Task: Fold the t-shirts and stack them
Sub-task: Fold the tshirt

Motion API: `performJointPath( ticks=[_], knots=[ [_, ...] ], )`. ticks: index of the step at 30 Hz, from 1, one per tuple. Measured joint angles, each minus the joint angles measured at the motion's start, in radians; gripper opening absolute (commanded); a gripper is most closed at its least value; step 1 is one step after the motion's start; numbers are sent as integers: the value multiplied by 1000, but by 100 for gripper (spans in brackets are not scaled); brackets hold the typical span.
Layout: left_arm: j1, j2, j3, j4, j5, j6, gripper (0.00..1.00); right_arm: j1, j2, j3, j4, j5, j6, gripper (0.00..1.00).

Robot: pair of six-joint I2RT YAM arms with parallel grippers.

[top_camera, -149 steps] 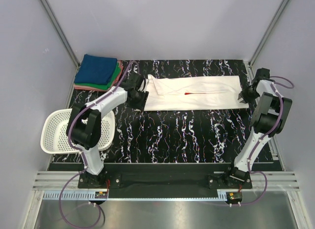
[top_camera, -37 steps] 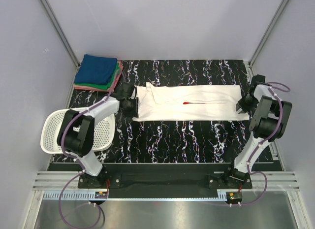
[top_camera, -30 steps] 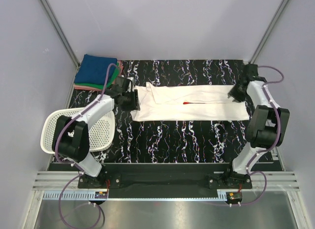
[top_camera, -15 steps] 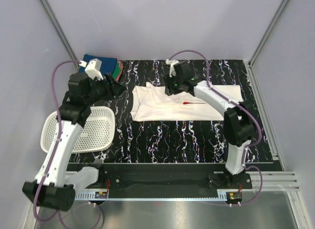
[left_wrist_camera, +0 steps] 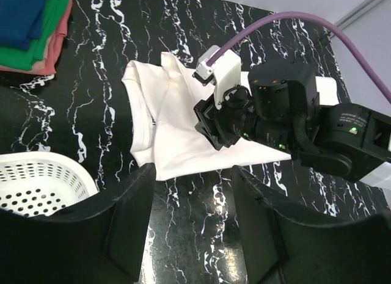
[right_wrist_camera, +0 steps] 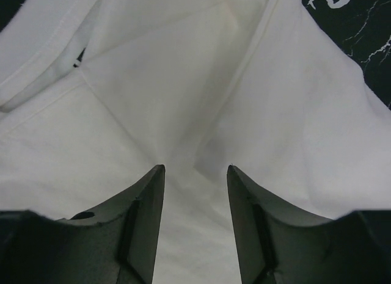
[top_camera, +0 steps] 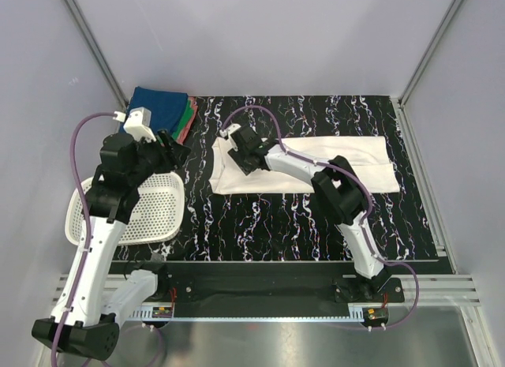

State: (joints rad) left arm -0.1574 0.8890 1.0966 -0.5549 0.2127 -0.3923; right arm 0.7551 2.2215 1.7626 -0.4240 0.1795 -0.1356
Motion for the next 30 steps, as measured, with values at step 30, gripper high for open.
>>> performJointPath(
  ticks=[30],
  knots=[
    [0, 67, 6, 4, -30, 7, 59, -119, 81, 44, 110, 230, 26, 14]
  ],
)
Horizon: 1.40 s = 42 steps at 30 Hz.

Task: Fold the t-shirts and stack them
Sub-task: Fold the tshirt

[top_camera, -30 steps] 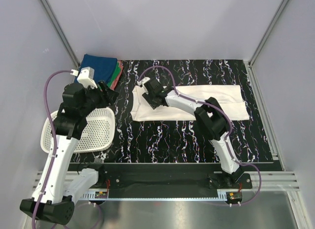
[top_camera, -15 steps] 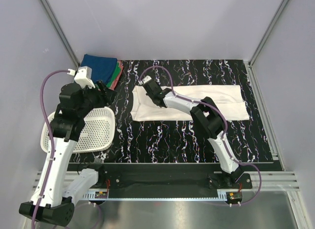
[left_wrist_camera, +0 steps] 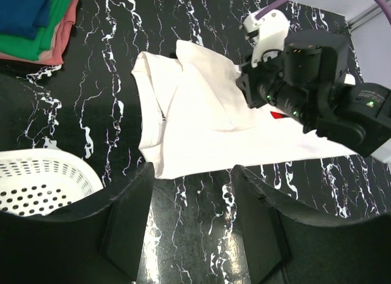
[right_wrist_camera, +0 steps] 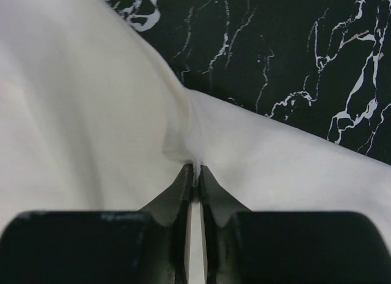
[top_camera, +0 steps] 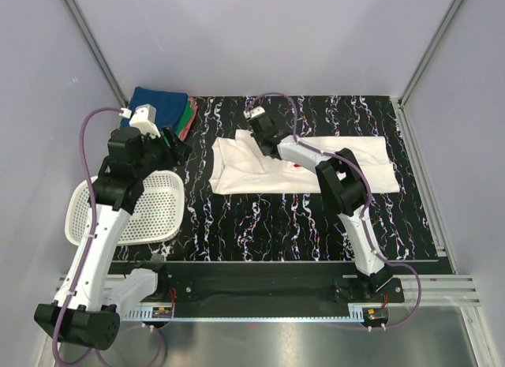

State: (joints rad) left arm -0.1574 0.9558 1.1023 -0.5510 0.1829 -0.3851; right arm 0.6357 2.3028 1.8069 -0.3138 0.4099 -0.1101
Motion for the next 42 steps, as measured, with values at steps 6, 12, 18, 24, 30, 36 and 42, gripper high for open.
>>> performJointPath(
  ticks=[6, 12, 18, 24, 30, 36, 42],
  knots=[
    [0, 39, -12, 41, 13, -20, 59, -97, 0, 0, 3, -125, 68, 23],
    [0, 64, -19, 63, 20, -34, 59, -167, -2, 2, 10, -331, 124, 48],
    [0, 94, -19, 79, 23, -34, 59, -206, 1, 47, -8, -486, 143, 56],
    [0, 109, -19, 83, 23, -34, 59, -231, 30, 122, -16, -559, 150, 54],
    [0, 123, -19, 93, 23, -34, 59, -237, 72, 156, -34, -580, 152, 53],
    [0, 141, -19, 101, 23, -34, 59, -243, 82, 156, -49, -583, 152, 31],
    [0, 165, -19, 113, 32, -36, 59, -274, 88, 166, -52, -590, 163, 0]
  ],
)
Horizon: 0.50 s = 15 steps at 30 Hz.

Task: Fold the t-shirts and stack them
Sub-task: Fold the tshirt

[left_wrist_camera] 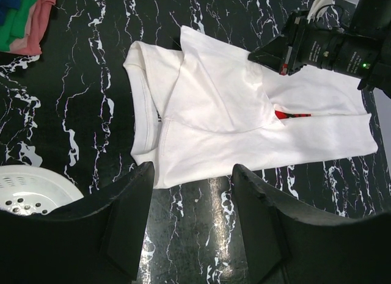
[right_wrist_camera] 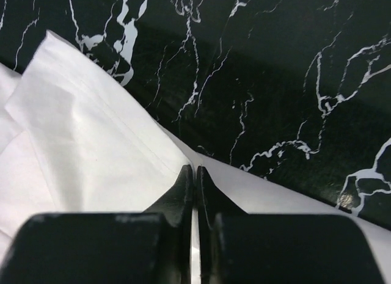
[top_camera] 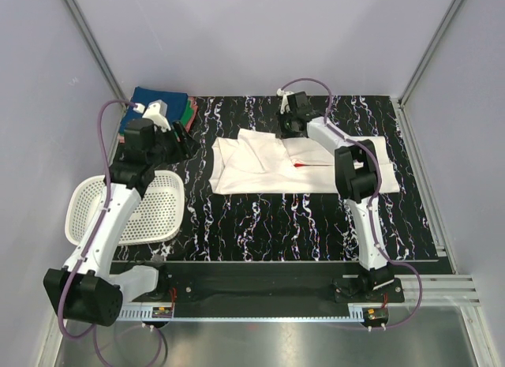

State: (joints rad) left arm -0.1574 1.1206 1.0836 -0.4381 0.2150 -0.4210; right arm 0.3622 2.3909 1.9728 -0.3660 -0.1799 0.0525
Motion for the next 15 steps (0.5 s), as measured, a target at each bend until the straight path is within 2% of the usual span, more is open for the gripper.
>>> performJointPath(
  ticks=[10, 13, 15],
  knots=[
    [-3, 28, 0, 31, 29, -19, 60, -39, 37, 60, -2, -4, 35, 1],
    [-8, 29, 0, 38, 29, -21, 60, -46, 43, 68, -6, -7, 45, 8],
    [-14, 32, 0, 41, 29, -21, 60, -48, 53, 78, -14, -11, 51, 9]
  ],
)
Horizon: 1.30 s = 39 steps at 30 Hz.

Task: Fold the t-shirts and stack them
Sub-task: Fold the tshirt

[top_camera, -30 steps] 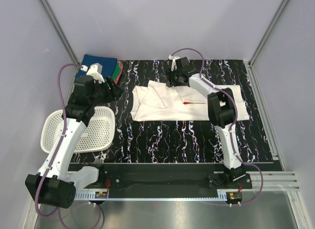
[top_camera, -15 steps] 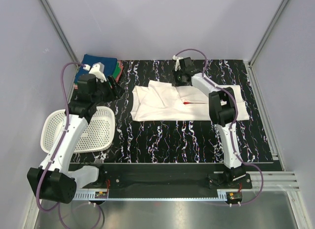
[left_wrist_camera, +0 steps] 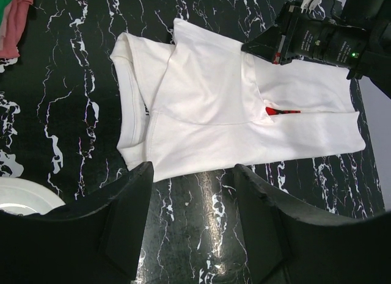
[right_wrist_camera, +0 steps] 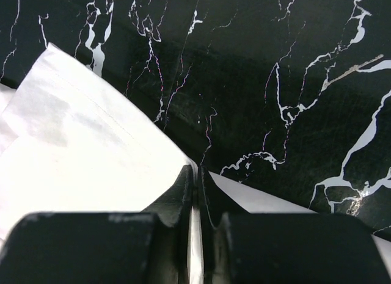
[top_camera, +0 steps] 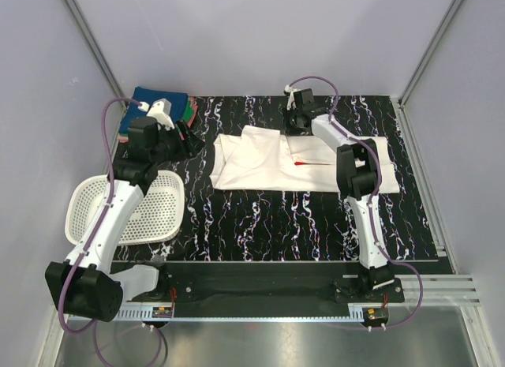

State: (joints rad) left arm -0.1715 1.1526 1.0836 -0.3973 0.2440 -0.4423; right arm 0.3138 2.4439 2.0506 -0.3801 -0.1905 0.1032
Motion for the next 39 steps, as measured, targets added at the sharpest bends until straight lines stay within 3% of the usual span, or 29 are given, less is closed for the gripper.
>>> performJointPath(
  ticks=[6, 15, 22, 26, 29, 34, 39],
  knots=[
    [-13, 19, 0, 2, 0, 0, 61, -4, 13, 9, -11, -24, 10, 0],
    [-13, 43, 0, 2, 0, 1, 61, -12, -47, -104, 82, -146, -19, 0],
    [-15, 55, 0, 0, -6, 1, 62, -8, -208, -285, 145, -297, -138, 0],
    [-15, 56, 0, 0, -6, 1, 62, 15, -251, -309, 121, -340, -219, 3],
    [-17, 56, 0, -1, -6, 1, 62, 56, -253, -315, 60, -343, -290, 8],
    [-17, 56, 0, -4, -10, 2, 63, 131, -253, -377, -25, -323, -342, 43],
    [-17, 53, 0, -5, -10, 6, 63, 124, -264, -420, -28, -311, -296, 51]
  ],
)
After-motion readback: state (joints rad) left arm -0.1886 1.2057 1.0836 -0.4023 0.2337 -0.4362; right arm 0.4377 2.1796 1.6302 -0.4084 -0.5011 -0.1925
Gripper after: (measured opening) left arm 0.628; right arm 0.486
